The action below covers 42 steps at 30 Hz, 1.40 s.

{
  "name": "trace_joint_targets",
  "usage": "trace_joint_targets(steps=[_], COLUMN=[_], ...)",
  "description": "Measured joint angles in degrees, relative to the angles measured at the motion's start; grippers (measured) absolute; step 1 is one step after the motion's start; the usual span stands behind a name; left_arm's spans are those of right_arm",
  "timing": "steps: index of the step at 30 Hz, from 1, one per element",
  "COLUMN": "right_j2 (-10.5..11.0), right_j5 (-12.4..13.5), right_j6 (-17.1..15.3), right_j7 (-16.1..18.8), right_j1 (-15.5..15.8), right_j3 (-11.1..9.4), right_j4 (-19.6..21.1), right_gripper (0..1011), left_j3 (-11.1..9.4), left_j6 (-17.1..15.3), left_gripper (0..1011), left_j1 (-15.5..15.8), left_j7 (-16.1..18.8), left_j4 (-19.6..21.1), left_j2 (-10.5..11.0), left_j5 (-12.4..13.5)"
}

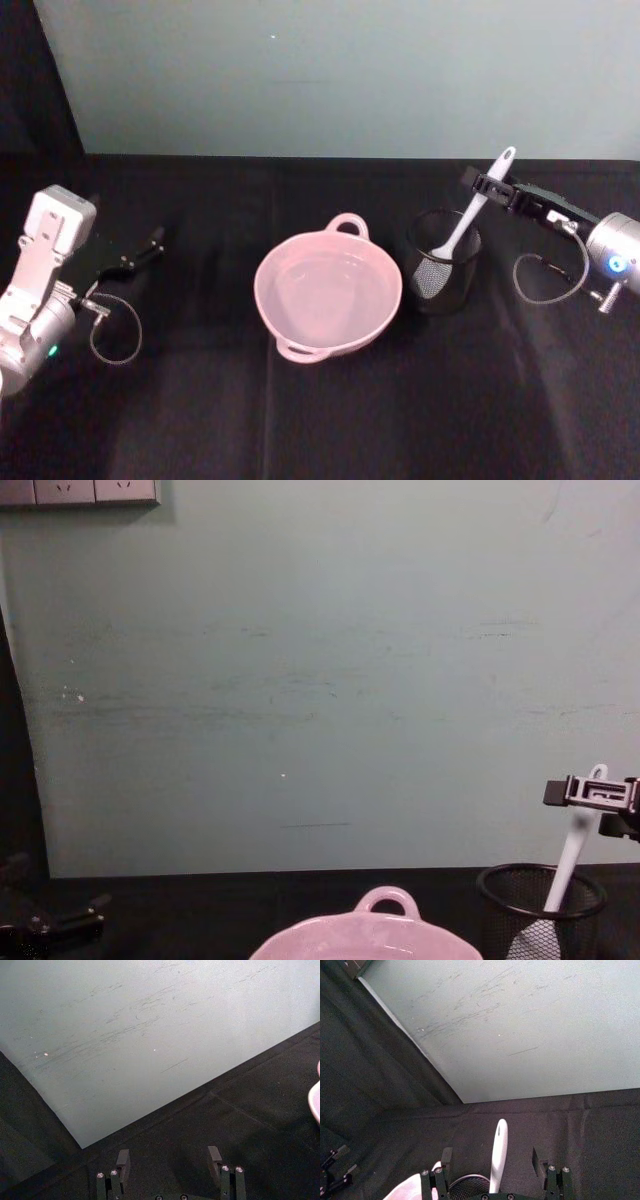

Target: Use the one hand to pick up the spoon and stir the clear water in the bowl.

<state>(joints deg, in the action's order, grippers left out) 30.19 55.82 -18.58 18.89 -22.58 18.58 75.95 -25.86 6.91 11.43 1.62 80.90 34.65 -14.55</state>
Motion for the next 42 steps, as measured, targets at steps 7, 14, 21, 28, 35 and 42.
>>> trace_joint_targets(steps=[7,14,21,28,35,42], right_j2=[0.03,0.07,0.1,0.1,0.1,0.94], right_j5=[0.01,0.03,0.05,0.06,0.09,-0.57], right_j6=[-0.13,-0.24,-0.28,-0.34,-0.35,0.85], right_j7=[0.0,-0.02,-0.04,-0.06,-0.06,0.02], right_j1=[0.17,0.27,0.31,0.34,0.37,0.41], right_j3=[-0.17,-0.26,-0.31,-0.35,-0.37,0.24], right_j4=[0.22,0.35,0.4,0.44,0.49,1.41], right_gripper=[927,723,504,274,117,118], left_j3=[0.0,0.0,0.0,0.0,0.0,0.0], left_j6=[0.0,0.0,0.0,0.0,0.0,0.0], left_gripper=[1011,1011,1011,1011,1011,1011], left_j1=[0.0,0.0,0.0,0.0,0.0,0.0], left_j7=[0.0,0.0,0.0,0.0,0.0,0.0], left_j4=[0.0,0.0,0.0,0.0,0.0,0.0], left_j2=[0.0,0.0,0.0,0.0,0.0,0.0], left_j5=[0.0,0.0,0.0,0.0,0.0,0.0])
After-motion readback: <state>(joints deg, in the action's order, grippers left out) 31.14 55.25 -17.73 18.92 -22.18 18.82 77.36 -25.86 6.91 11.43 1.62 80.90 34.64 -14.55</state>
